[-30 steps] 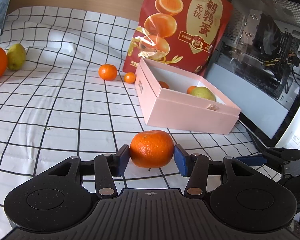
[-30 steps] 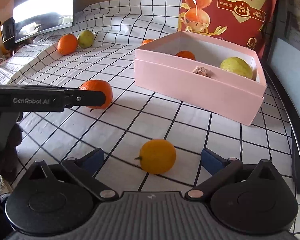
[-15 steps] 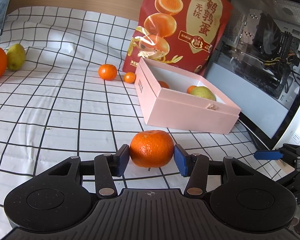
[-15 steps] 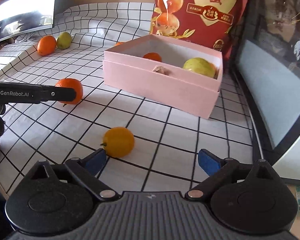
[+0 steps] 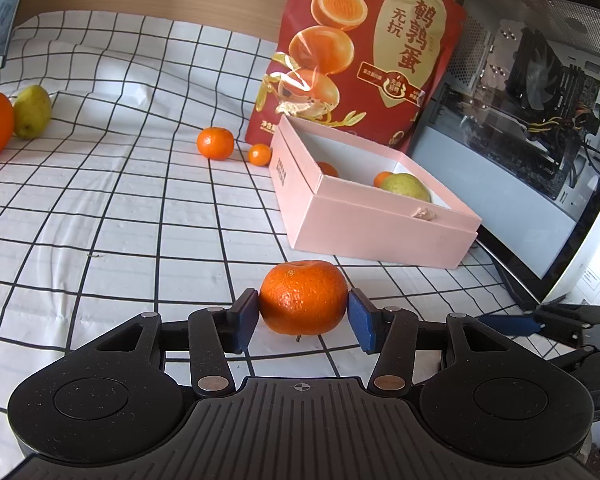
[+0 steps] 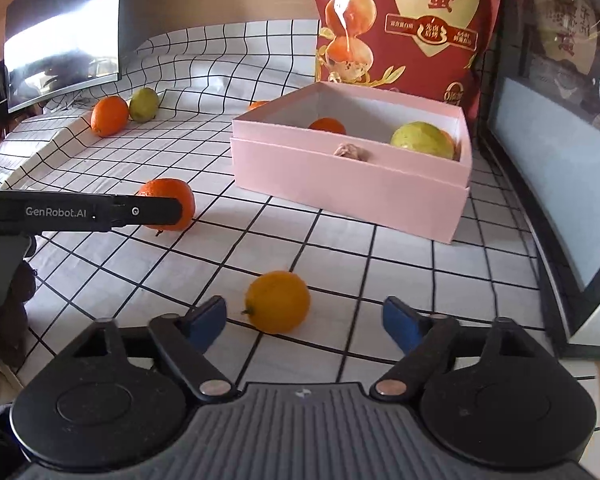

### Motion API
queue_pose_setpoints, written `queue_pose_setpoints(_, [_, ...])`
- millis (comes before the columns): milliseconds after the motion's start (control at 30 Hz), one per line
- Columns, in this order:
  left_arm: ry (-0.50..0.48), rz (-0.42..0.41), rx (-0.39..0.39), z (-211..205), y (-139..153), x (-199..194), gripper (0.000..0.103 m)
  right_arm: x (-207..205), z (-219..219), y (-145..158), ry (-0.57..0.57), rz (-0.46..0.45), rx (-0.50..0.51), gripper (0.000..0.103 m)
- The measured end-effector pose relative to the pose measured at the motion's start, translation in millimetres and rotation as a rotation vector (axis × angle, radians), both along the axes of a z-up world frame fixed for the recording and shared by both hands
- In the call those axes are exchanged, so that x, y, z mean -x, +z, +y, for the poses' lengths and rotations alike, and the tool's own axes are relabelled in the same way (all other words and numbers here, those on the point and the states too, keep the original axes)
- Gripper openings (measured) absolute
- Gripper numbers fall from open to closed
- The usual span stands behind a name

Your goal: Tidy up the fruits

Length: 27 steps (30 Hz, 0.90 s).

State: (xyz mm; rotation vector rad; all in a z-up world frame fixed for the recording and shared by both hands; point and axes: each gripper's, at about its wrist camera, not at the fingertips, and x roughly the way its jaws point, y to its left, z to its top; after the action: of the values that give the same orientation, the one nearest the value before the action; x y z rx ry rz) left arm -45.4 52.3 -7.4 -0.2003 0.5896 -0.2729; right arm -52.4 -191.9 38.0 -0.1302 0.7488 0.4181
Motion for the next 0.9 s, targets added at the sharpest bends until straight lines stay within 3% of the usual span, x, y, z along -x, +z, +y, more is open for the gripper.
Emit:
queue_pose_setpoints(167, [0.0, 0.0, 0.0, 0.3, 0.1, -0.2, 0.054, -2.4, 6.2, -1.0, 0.002, -0.004, 0.002, 0.054])
queue_pose_setpoints(333, [0.0, -0.004, -0.032, -3.8, 1.1, -0.1, 0.054, 1.7, 12.1, 3.2, 0.023, -0.026, 0.019, 0.038])
queue_pose_setpoints(533, [-0.003, -0.024, -0.128, -19.8, 3.6, 1.1, 0.054, 5.1, 13.5, 13.1, 0.032, -0.05, 0.042, 0.034])
queue_pose_setpoints(900, [-0.033, -0.012, -0.111, -23.8, 4.8, 1.0, 0.054, 3.9, 10.4, 9.5, 0.026, -0.039, 0.038, 0.034])
